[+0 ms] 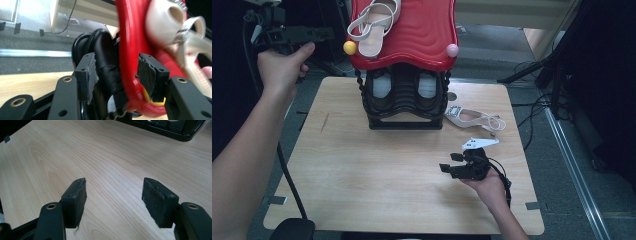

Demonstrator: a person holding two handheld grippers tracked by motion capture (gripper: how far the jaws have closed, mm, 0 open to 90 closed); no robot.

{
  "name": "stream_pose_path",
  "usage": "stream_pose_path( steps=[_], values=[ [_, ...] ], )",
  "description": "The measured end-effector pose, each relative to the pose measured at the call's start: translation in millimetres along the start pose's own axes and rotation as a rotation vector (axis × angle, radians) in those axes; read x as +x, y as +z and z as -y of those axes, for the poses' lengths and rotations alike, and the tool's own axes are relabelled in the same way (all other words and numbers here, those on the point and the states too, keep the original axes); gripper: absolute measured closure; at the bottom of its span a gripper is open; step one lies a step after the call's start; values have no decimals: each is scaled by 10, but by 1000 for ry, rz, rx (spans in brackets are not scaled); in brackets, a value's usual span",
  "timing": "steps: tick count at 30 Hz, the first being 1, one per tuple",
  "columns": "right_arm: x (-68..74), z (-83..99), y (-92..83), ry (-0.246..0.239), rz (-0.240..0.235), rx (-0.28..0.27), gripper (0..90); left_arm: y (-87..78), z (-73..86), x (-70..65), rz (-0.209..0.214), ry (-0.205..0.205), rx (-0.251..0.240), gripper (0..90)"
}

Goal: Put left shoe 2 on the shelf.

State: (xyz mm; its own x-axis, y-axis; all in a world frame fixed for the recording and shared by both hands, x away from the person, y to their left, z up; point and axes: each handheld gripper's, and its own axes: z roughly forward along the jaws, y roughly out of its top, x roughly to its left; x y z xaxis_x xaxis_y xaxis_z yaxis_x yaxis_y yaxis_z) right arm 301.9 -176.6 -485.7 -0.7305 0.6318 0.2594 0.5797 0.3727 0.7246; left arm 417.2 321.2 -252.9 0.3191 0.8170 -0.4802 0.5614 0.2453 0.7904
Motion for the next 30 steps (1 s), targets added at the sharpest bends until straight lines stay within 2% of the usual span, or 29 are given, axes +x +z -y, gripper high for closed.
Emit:
stream_pose_path(
  steps=[3,4,8,12,16,20,21,23,25,30],
  values=[
    [-3,1,3,4,-2,2,375,-13,73,107,-9,-13,0,490],
    [-4,1,3,4,-1,2,375,-32,98,156,-17,-16,-13,490],
    [0,1,-9,2,0,-1,375,-50,186,307,-51,-6,-4,493],
    [-15,2,-12,4,1,0,375,-28,324,412,-60,-8,5,493],
    [-11,4,-2,-1,-2,3,375,45,518,497,-57,-37,23,492],
    [-9,5,-2,0,-1,5,375,113,698,563,-48,-48,56,489],
    [-12,5,-2,1,-2,5,375,129,732,556,-65,-35,61,483],
    [-14,5,0,3,0,6,375,162,815,549,-62,-12,88,481],
    [-14,5,3,2,0,6,375,195,904,548,-48,-37,80,480],
    [-18,6,4,-3,6,7,375,269,1112,543,-38,-37,95,480]
  ],
)
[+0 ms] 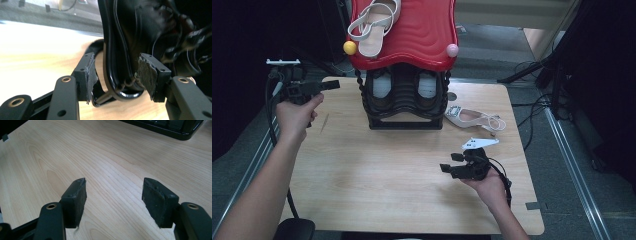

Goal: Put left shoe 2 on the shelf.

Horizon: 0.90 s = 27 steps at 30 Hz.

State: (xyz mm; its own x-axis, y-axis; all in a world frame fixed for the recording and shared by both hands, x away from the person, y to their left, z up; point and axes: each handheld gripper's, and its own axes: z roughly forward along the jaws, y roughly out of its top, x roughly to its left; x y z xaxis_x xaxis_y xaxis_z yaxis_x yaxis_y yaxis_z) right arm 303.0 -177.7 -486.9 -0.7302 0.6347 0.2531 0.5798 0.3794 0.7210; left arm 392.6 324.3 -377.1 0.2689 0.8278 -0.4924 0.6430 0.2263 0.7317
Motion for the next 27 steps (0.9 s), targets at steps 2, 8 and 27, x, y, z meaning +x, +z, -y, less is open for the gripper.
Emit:
stream_pose_path(
  steps=[2,8,27],
  values=[
    [-1,1,-5,8,1,0,375,34,79,2,9,-7,9,480],
    [-11,3,-16,9,1,-4,375,142,301,-3,43,5,65,478],
    [-15,1,-24,8,6,-8,375,274,968,-139,40,47,138,467]
  ],
)
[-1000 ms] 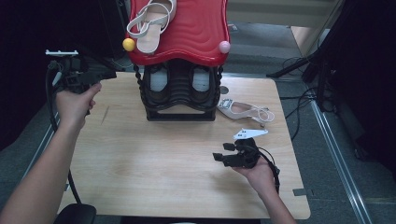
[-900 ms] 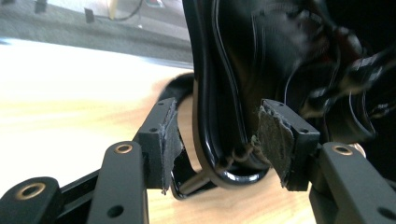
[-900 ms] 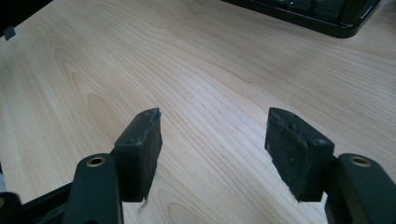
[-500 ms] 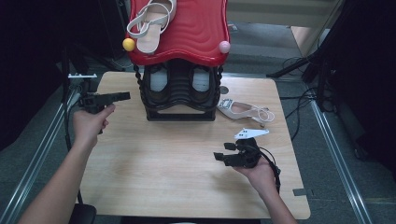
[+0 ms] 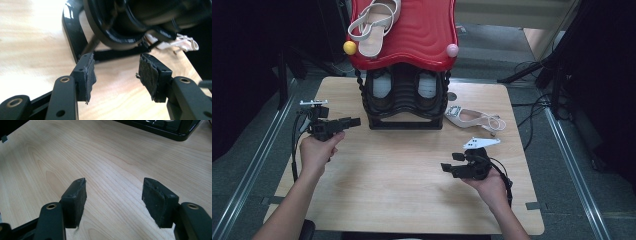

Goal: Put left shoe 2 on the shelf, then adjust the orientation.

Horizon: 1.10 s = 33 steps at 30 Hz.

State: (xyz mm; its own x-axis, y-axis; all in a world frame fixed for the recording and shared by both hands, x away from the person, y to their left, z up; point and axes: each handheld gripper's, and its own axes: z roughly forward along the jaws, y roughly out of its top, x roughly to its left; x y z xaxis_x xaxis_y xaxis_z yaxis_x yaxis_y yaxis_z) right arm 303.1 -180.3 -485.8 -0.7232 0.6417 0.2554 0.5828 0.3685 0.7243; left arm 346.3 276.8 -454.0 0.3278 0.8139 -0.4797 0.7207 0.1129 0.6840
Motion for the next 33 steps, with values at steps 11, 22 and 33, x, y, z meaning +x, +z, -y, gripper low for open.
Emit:
stream_pose_path(
  steps=[11,22,33],
  values=[
    [-21,-1,6,6,0,3,375,-44,306,13,33,6,18,451],
    [-60,-6,-13,10,6,-5,376,-102,365,130,33,-28,4,448],
    [-85,-13,-51,11,7,-16,397,-97,364,133,47,-19,8,445]
  ],
)
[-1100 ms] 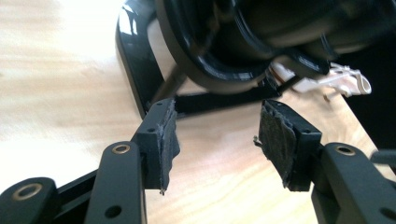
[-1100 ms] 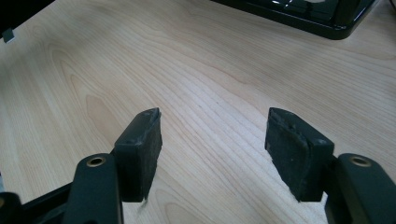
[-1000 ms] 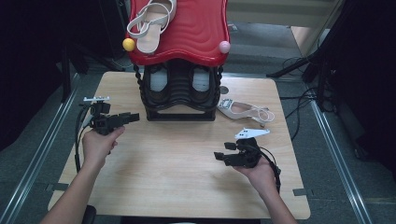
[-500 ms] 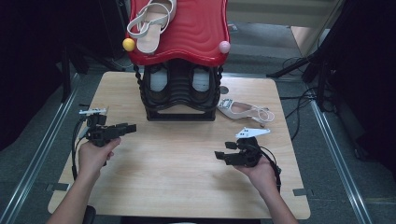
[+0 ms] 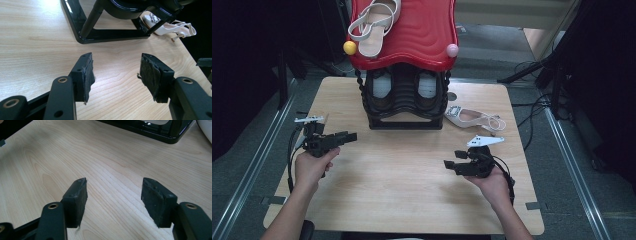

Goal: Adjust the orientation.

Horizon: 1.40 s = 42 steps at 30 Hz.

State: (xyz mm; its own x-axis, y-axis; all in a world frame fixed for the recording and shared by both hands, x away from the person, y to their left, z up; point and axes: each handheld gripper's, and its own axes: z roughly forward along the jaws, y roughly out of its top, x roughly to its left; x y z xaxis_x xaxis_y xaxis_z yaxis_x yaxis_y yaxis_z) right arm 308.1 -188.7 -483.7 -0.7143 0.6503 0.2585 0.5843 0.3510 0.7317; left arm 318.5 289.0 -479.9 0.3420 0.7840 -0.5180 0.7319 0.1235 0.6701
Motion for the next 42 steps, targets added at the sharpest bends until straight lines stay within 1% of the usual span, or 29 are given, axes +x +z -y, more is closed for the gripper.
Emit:
stream_pose_path(
  steps=[3,5,6,8,9,11,12,13,14,15,17,19,20,23,28,29,33,34,36,37,38,39,40,42],
  values=[
    [-15,1,-25,1,0,-10,432,-3,-1,-24,4,8,-11,446],
    [-27,-2,-47,-9,9,-24,464,-2,-4,-32,5,20,-20,446],
    [-34,-3,-62,-11,11,-29,482,2,-6,-30,9,25,-19,445],
    [-57,-4,-85,-12,19,-36,528,7,-7,-25,2,29,-8,443],
    [-66,-6,-93,-6,21,-39,538,13,-5,-26,0,24,-10,443],
    [-106,-11,-127,22,5,-52,592,12,-6,-27,-1,25,-8,443],
    [-123,-18,-142,40,1,-51,622,13,-5,-28,0,26,-8,443],
    [-138,-24,-152,51,-5,-47,649,16,-4,-30,0,28,-6,443],
    [-153,-31,-162,57,-1,-42,687,21,-2,-32,-3,31,-6,443],
    [-165,-35,-171,56,5,-36,737,24,-1,-31,-3,37,-1,443],
    [-195,-41,-176,48,-5,-19,828,33,0,-32,-1,34,2,443],
    [-213,-42,-174,36,-4,-12,876,51,-3,-28,-2,36,8,443],
    [-227,-44,-171,45,-12,-11,889,55,-6,-23,-7,43,19,443],
    [-280,-56,-181,69,-5,-19,900,70,-4,-23,-5,39,18,443],
    [-421,-96,-261,117,34,-53,900,77,-2,-28,1,42,21,443],
    [-441,-99,-275,120,40,-56,900,76,-4,-29,2,47,26,443],
    [-539,-120,-379,134,88,-81,900,85,-3,-41,5,55,27,443],
    [-570,-125,-403,141,100,-85,900,90,-2,-48,7,47,25,443],
    [-641,-137,-437,159,124,-95,900,95,1,-54,11,48,26,443],
    [-662,-143,-442,163,135,-92,900,95,1,-56,10,55,33,443],
    [-699,-153,-447,169,146,-92,900,97,3,-60,10,54,31,443],
    [-717,-158,-449,177,145,-93,900,98,5,-64,13,55,30,443],
    [-736,-168,-451,173,157,-90,900,98,7,-67,13,58,30,443],
    [-782,-200,-455,169,166,-88,900,98,15,-73,12,58,31,443]
  ],
)
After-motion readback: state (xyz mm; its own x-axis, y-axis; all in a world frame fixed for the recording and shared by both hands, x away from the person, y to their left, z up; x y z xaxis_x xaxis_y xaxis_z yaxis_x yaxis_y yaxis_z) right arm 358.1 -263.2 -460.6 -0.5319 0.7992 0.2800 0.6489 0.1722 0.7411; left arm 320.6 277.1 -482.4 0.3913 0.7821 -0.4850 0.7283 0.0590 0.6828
